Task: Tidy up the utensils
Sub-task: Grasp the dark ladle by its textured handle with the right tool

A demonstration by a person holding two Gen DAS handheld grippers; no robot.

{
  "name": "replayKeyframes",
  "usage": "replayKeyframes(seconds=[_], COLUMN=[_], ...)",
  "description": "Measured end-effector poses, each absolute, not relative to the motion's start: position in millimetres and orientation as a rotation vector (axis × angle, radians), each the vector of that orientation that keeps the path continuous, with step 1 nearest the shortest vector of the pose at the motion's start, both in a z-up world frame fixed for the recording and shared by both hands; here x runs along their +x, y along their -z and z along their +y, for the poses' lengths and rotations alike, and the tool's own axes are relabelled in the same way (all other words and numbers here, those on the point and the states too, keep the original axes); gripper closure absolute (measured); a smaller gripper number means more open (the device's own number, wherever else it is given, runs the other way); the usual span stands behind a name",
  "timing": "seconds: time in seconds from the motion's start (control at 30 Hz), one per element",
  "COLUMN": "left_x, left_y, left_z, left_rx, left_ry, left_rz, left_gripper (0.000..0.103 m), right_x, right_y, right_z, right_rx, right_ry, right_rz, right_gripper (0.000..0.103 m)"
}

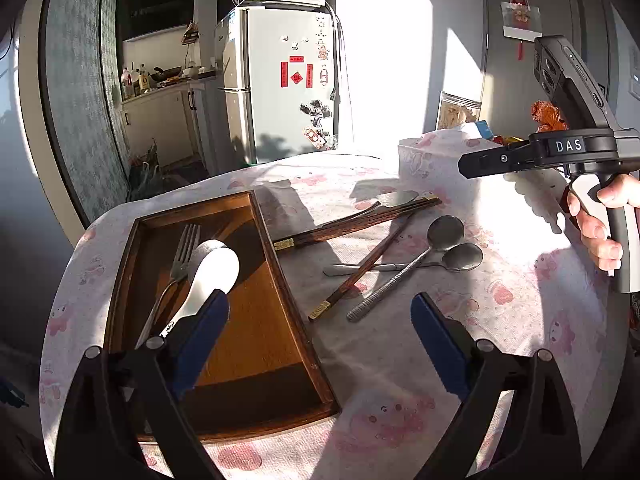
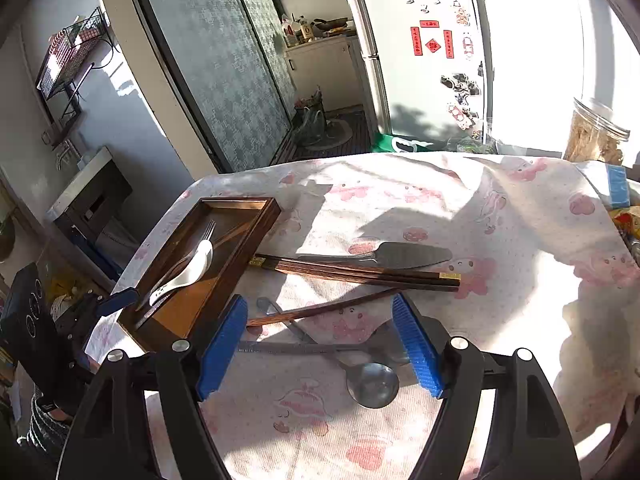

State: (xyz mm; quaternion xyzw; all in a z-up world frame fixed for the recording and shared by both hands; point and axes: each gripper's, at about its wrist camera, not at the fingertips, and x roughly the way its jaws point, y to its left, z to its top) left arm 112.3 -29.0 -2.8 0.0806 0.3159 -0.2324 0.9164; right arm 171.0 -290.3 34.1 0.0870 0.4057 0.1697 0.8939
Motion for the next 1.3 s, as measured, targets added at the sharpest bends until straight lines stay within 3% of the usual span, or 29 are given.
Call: replayKeyframes(seconds=[0.27,0.47,0.53,0.57,0.6,0.93,1.23,1.3], left_x=[103.3,104.5,106.4,107.8,109.0,115.6,113.0,110.5], left_y=[22.3,33.5,36.4,37.3,38.5,42.5,34.4,31.3], left_z=[-75.3,-89.9,-92.5,-92.2,-92.6,-94.3,-98.6,-100.0], left_rx=[0.194,0.229,0.247,0.25,0.25,0.253,0.237,0.228], left_ry=[0.57,0.59,0.579,0.578,0.58,0.591,0.615,0.63], left_rz=[0.676,0.689,0.698,0.699,0.701,0.697,0.673,0.664], left_gripper=[0.008,0.008,0.008,0.008,0.008,0.008,0.008,0.015], right_x=[177.6,191.4,195.9,196.3,196.8,175.7,135.1,127.7], right_y=[15.5,48.7,54.4,54.5,54.7,-3.7,-51.3,-61.0], right_z=[-320.3,-324.6,-324.9,-325.9,-326.9,-331.1,-314.3,-307.6], right_rx=[0.223,0.254,0.267,0.268,0.28,0.298,0.19,0.167], right_ry=[-0.261,-0.253,-0.264,-0.263,-0.278,-0.414,-0.476,-0.487], right_rz=[0.914,0.955,0.965,0.952,0.949,0.79,0.722,0.708], right_gripper=[0.03,0.061,0.082,0.084,0.093,0.101,0.102,0.102])
